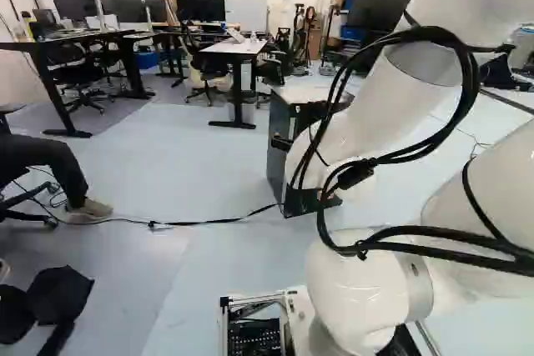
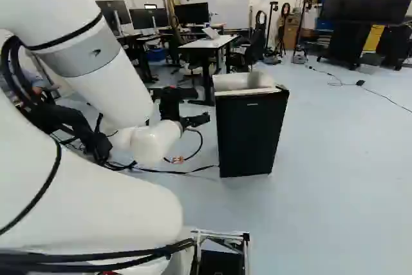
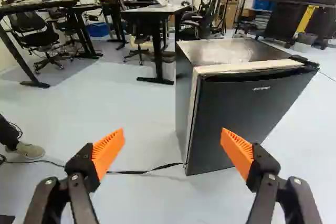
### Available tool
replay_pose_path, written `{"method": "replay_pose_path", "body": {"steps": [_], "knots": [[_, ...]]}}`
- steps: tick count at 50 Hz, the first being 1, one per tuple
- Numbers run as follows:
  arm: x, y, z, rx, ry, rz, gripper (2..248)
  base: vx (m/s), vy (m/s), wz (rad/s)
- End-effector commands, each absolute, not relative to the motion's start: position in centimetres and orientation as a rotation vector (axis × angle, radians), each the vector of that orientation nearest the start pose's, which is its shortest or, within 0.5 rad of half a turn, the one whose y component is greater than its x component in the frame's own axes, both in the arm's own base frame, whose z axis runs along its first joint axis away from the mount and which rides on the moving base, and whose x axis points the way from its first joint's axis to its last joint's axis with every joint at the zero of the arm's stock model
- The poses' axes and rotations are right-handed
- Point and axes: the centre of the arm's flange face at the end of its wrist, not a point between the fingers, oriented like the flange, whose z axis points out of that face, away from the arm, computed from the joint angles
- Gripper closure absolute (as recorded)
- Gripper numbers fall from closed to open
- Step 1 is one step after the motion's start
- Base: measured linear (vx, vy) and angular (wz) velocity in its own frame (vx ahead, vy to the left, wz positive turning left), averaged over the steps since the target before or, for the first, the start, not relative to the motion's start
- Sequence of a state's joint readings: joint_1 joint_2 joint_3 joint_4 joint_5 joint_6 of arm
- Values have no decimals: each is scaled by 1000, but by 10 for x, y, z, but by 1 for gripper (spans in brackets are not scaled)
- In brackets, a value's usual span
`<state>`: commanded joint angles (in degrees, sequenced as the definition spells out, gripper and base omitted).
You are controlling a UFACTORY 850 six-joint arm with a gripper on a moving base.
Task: Open the fridge door
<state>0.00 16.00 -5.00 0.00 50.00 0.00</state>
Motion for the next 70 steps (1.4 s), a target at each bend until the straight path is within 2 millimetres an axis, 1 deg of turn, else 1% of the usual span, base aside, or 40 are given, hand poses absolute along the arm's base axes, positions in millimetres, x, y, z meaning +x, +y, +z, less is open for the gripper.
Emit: {"method": "replay_pose_path", "body": {"steps": [18,42,70], "knots": [[273,0,366,-2559,0,-1823,3,0,0,0],[290,1,368,-2564,-3,-1813,3,0,0,0],[310,7,370,-2564,9,-1801,3,0,0,0]]}}
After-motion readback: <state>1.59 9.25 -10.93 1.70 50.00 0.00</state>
